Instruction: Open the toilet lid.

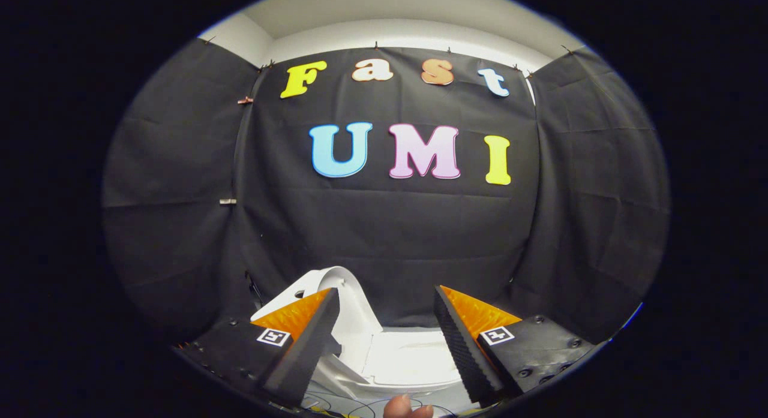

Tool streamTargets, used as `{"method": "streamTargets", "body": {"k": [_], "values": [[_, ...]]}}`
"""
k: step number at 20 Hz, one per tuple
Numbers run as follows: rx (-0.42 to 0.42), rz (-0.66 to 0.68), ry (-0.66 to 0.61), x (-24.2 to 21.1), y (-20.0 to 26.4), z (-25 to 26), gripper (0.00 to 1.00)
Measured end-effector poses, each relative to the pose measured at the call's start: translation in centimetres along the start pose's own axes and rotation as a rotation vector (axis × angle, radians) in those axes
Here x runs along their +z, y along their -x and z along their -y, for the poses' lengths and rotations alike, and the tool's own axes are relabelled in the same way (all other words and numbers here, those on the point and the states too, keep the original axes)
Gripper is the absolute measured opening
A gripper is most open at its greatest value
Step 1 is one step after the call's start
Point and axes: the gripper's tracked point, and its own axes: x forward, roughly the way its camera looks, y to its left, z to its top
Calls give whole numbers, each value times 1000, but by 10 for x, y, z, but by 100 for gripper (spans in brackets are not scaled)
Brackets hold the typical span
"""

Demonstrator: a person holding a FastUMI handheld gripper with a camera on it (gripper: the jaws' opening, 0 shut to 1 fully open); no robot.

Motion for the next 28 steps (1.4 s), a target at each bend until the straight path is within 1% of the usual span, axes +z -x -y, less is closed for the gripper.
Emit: {"method": "streamTargets", "body": {"k": [6,12,14,17,20,28], "values": [[-68,52,-5,24,19,66,99],[-116,110,-27,53,49,115,98],[-120,108,-26,54,53,122,98],[-148,126,-47,59,57,136,99],[-163,127,-42,54,57,141,99],[-147,118,-39,47,54,134,99]]}}
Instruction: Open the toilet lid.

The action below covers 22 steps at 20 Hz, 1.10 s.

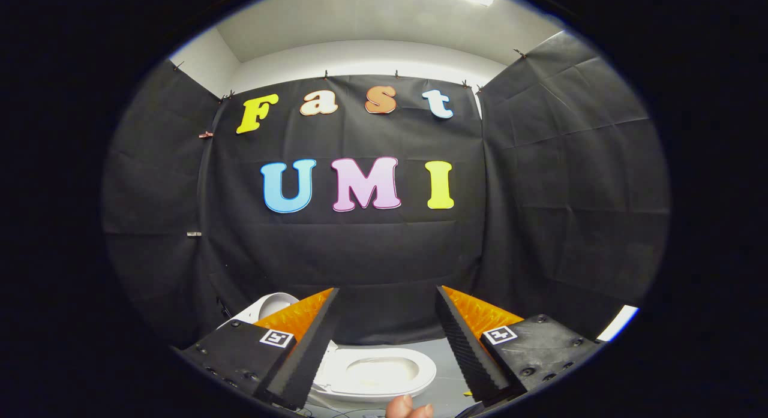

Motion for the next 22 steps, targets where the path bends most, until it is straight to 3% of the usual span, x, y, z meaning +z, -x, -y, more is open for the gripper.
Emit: {"method": "streamTargets", "body": {"k": [22], "values": [[25,-1,-5,4,3,-8,99]]}}
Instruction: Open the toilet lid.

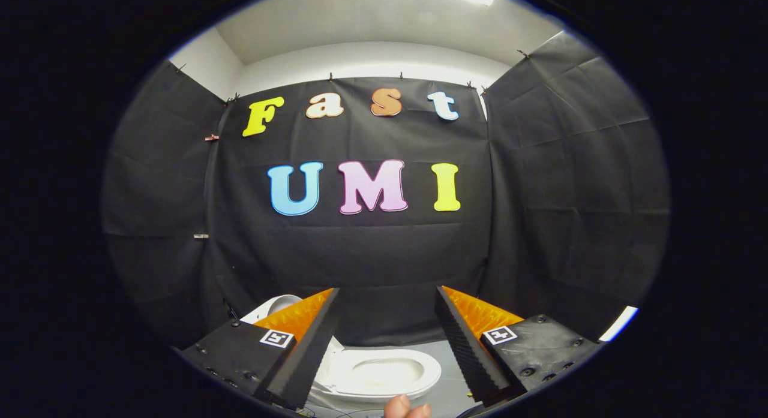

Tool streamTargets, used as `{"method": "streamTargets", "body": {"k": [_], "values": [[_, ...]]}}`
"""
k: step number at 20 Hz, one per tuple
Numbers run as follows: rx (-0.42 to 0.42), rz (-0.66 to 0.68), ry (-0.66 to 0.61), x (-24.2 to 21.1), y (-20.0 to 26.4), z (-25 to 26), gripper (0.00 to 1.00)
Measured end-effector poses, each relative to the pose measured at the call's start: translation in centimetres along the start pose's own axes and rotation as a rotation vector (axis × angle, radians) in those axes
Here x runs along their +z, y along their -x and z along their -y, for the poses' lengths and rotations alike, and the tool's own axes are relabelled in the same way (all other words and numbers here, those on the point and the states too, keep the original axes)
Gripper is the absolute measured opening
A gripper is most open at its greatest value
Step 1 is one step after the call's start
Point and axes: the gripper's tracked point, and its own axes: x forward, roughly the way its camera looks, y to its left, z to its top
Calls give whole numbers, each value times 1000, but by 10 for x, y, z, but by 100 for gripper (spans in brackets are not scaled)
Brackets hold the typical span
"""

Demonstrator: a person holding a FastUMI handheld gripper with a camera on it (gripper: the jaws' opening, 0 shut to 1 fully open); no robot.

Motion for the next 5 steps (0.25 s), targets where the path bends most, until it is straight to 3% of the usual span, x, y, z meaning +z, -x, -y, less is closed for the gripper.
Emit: {"method": "streamTargets", "body": {"k": [5], "values": [[-7,0,6,-2,0,1,99]]}}
